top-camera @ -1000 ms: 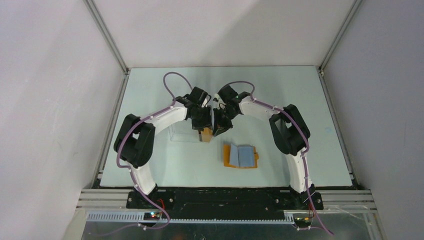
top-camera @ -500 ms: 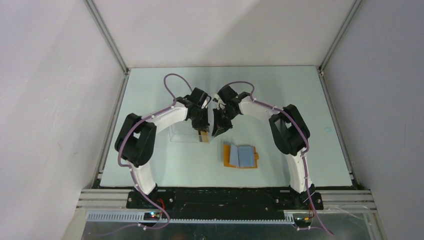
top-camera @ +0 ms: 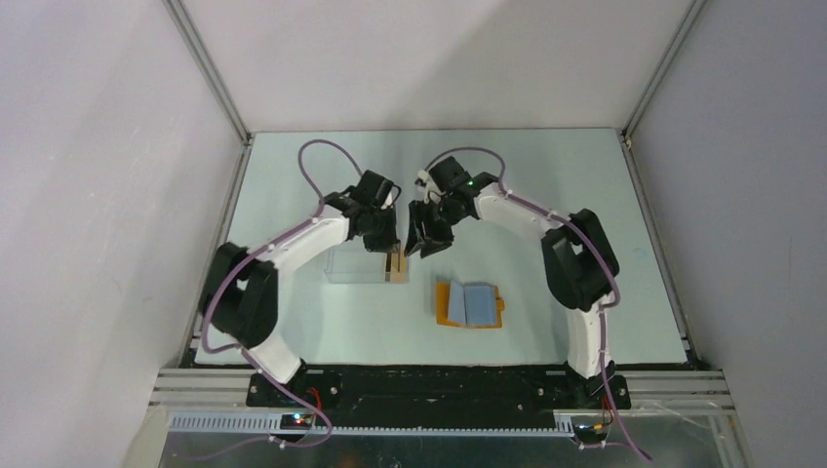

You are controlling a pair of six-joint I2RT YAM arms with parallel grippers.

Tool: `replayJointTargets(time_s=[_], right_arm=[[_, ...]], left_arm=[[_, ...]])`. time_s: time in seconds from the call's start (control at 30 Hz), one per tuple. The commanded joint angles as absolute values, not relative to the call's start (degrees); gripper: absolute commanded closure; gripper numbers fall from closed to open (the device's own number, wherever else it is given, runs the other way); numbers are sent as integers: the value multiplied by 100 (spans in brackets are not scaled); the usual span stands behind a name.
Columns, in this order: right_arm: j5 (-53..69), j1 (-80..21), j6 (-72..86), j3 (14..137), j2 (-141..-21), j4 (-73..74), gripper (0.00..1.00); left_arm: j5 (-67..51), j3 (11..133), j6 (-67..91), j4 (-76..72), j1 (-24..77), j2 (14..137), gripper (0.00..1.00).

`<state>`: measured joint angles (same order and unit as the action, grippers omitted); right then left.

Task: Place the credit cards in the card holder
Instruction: Pick up the credit card from the storage box.

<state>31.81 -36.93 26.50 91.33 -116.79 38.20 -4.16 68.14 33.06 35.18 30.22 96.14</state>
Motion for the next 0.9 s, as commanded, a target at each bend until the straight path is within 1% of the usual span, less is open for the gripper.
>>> replayJointTargets(time_s=[0.0, 0.03, 0.1, 0.17, 0.27, 0.37, 0.53, 0.57, 0.63, 0.77, 0.83, 0.87], right_arm=[[3322, -3566, 2668, 9277, -10616, 3562, 43], [3419, -3515, 2717, 9213, -10413, 3455, 38], [3595, -3418, 2832, 8935, -10053, 3208, 33], [3839, -3311, 2959, 8480, -9677, 2933, 30], [4241, -3164, 3254, 8016, -9104, 2431, 28], [4767, -3088, 3472, 7541, -8754, 2079, 29], [5511, -2993, 4227, 6933, -8259, 950, 36], [5656, -2989, 4377, 6835, -8230, 840, 37], [5819, -2988, 4546, 6736, -8171, 554, 40], [6048, -2996, 4930, 6572, -8105, -198, 47], [6104, -2991, 5102, 6525, -8130, -424, 54], [6143, -2994, 5161, 6505, -8143, -502, 56]], left_arm=[[-163, 6833, 3367, 3440, 2920, 8480, 100], [-137, 6784, 3362, 3434, 2905, 8336, 100], [-140, 6707, 3358, 3432, 2889, 7935, 100], [-234, 6600, 3386, 3408, 2873, 7565, 100], [-812, 6406, 3512, 3121, 2828, 7014, 100], [-1527, 5970, 3922, 2327, 2798, 6521, 100], [-2872, 5139, 4836, 675, 2784, 6021, 100], [-3115, 5013, 5184, 30, 2779, 5902, 100], [-3308, 4738, 5632, -669, 2773, 5764, 100], [-3474, 4580, 5928, -1090, 2775, 5653, 100], [-3498, 4563, 5978, -1133, 2771, 5615, 100], [-3507, 4562, 6019, -1149, 2770, 5607, 100]])
